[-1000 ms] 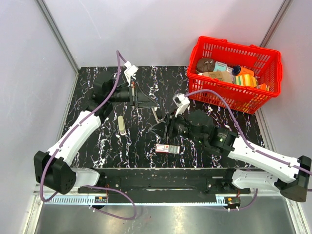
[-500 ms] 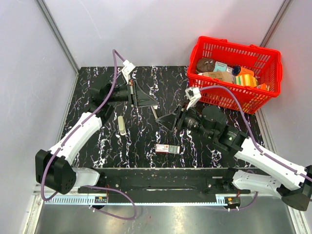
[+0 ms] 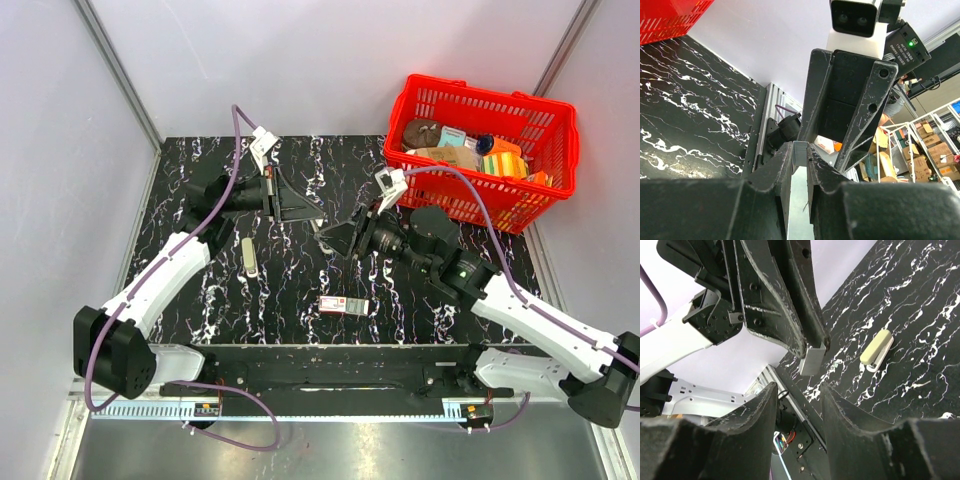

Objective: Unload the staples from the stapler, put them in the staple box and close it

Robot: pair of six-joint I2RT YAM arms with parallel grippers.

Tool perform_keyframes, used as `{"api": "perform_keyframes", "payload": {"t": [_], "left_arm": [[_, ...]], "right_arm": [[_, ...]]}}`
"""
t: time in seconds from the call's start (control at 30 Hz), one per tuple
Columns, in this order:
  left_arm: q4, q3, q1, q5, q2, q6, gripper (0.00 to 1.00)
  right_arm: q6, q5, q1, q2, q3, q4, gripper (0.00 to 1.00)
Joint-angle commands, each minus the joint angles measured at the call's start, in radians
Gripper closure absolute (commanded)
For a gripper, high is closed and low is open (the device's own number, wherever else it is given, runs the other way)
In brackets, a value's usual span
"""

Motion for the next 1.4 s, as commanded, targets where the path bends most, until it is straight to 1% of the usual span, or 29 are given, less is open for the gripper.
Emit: {"api": "perform_keyframes", "payload": {"t": [0.0, 0.3, 0.57, 0.83, 1.13, 1.17, 1.2, 1.27, 1.3, 1.37], "left_arm": [[0.058, -0.002, 0.005, 0.019, -0.038, -0.015, 0.87], [0.057, -0.007, 0.005, 0.019, -0.045, -0.016, 0.87], [0.048, -0.010, 0.006, 0.017, -0.051, -0.010, 0.87], [-0.020, 0.001, 0.005, 0.012, -0.062, 0.042, 0.87], [-0.058, 0.003, 0.005, 0.006, -0.071, 0.079, 0.87], [-0.064, 0.004, 0.005, 0.008, -0.071, 0.085, 0.85], [-0.083, 0.007, 0.005, 0.003, -0.073, 0.096, 0.82], [-0.144, 0.024, 0.005, -0.004, -0.076, 0.151, 0.68], [-0.203, 0.041, 0.005, -0.015, -0.076, 0.192, 0.57], [-0.355, 0.094, 0.005, -0.055, -0.077, 0.317, 0.44]], "right_arm": [[-0.024, -0.028, -0.017, 0.016, 0.054, 0.087, 0.54], [-0.022, -0.032, -0.038, 0.033, 0.045, 0.112, 0.55], [-0.014, -0.049, -0.052, 0.050, 0.046, 0.139, 0.57], [0.019, -0.080, -0.055, 0.077, 0.048, 0.173, 0.67], [0.019, -0.068, -0.058, 0.050, 0.026, 0.159, 0.79], [0.019, -0.066, -0.056, 0.048, 0.028, 0.152, 0.81], [0.019, -0.060, -0.056, 0.047, 0.028, 0.144, 0.82], [0.013, -0.051, -0.058, 0.039, 0.029, 0.115, 0.85], [0.007, -0.045, -0.060, 0.033, 0.032, 0.088, 0.86], [-0.002, -0.028, -0.064, 0.024, 0.038, 0.020, 0.87]]}}
